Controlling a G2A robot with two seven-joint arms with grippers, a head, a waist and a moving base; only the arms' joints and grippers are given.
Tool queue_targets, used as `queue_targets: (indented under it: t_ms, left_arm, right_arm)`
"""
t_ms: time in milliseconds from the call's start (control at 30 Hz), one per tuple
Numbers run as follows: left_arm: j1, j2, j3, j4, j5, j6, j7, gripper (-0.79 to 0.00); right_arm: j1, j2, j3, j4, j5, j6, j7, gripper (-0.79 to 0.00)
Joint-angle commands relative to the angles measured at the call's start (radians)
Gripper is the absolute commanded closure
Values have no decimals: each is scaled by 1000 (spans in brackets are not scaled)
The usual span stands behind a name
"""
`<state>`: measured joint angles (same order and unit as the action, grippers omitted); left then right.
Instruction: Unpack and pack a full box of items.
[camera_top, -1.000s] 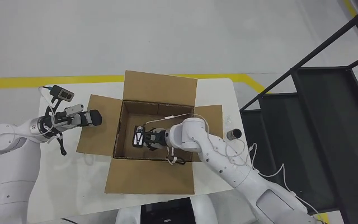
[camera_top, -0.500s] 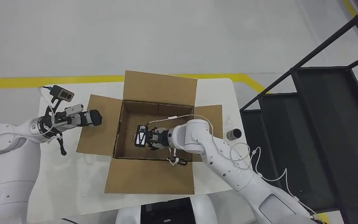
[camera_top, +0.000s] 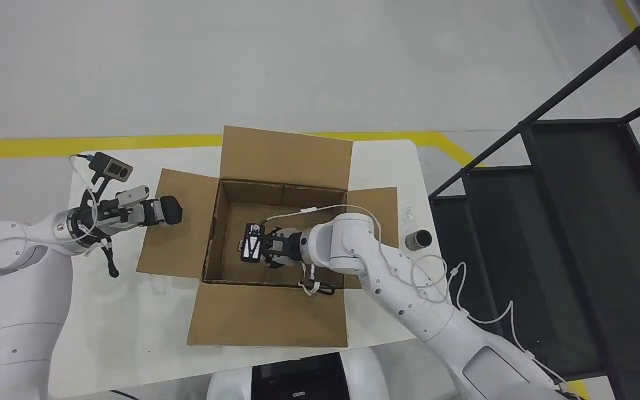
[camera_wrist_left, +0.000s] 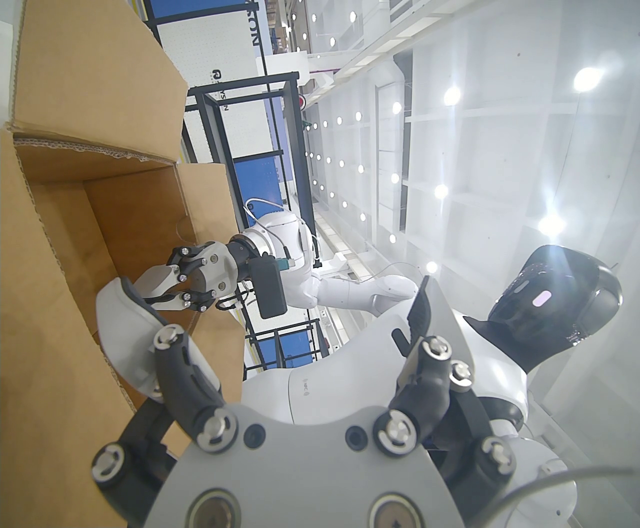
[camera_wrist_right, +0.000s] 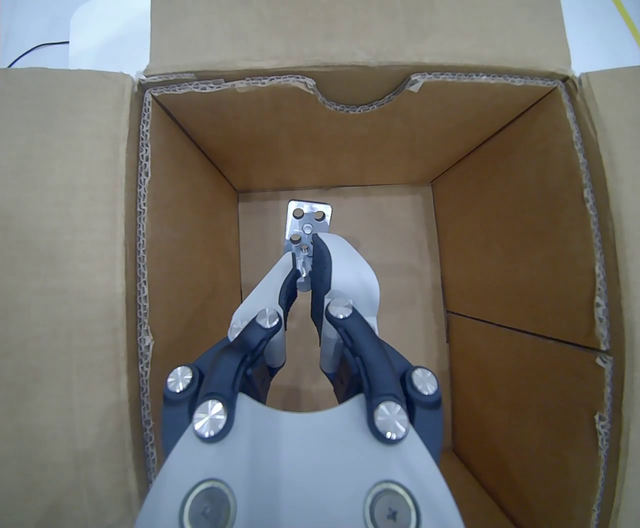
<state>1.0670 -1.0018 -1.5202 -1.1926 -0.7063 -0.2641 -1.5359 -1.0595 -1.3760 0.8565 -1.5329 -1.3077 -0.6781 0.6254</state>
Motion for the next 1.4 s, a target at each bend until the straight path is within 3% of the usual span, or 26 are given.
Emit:
queue_targets:
  t_ms: [0,267,500,700,900,1167,1367]
  left_arm:
    - [0,0,0,0,0,0,0,-785]
    - [0,0,0,0,0,0,0,-785]
    - [0,0,0,0,0,0,0,-785]
    - [0,0,0,0,0,0,0,-785]
    - [0,0,0,0,0,0,0,-785]
    - [0,0,0,0,0,0,0,-785]
    - [0,0,0,0,0,0,0,-785]
  right_arm:
    - [0,0,0,0,0,0,0,0]
    - [-7,0,3,-3,9,7,-13,0]
    - [-100,32,109,-174,75,-21,-51,0]
    - [-252,80,314,-376,131,-64,-39,0]
    - [-470,125,581,-546,130,-126,-80,0]
    - [-739,156,867,-628,208,-237,-226,0]
    - [-874,158,990,-674,168,-203,-352,0]
